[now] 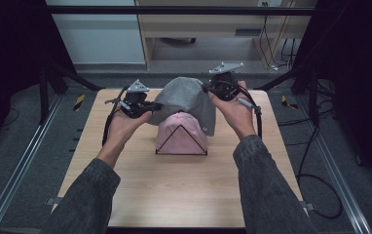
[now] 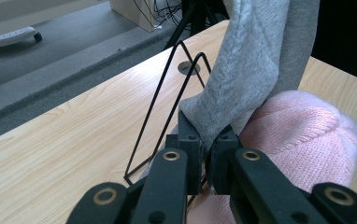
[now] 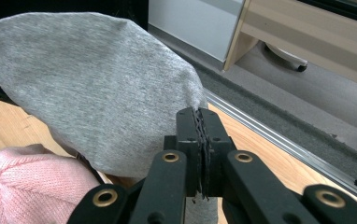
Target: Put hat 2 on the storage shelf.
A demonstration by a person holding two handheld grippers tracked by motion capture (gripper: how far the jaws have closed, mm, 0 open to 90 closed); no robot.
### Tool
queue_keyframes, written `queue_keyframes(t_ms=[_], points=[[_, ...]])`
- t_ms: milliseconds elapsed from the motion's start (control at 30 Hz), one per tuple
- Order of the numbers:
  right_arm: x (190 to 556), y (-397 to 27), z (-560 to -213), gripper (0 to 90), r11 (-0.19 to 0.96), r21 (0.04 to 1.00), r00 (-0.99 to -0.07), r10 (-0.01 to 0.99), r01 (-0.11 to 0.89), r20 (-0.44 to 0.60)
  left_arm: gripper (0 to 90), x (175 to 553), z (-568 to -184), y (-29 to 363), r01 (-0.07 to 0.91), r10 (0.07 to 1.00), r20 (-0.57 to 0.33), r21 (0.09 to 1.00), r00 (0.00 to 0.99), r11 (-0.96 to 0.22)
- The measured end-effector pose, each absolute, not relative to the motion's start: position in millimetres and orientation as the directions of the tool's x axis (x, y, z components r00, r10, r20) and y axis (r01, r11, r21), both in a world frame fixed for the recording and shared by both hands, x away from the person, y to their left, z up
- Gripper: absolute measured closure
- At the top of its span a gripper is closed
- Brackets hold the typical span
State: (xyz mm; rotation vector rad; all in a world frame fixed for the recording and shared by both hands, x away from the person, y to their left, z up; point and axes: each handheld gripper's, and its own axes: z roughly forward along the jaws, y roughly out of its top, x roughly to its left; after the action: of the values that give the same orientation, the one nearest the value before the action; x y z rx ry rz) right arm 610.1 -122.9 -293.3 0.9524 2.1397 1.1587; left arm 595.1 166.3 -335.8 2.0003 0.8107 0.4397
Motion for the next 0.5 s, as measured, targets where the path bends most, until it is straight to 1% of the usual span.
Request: queue_keyframes(t_ms=[167, 500], points=[[610, -119, -302, 88.4, 0.404, 0.850, -0.622, 0.774, 0.339, -0.120, 86.1, 595, -344, 167, 0.374, 0.692, 0.002, 0.841, 0.721, -0.392], [612, -117, -321, 88.4, 0.415, 0.834, -0.626, 0.772, 0.363, -0.112, 86.0, 597, -363, 173, 0.404, 0.705, -0.013, 0.827, 0.709, -0.392]])
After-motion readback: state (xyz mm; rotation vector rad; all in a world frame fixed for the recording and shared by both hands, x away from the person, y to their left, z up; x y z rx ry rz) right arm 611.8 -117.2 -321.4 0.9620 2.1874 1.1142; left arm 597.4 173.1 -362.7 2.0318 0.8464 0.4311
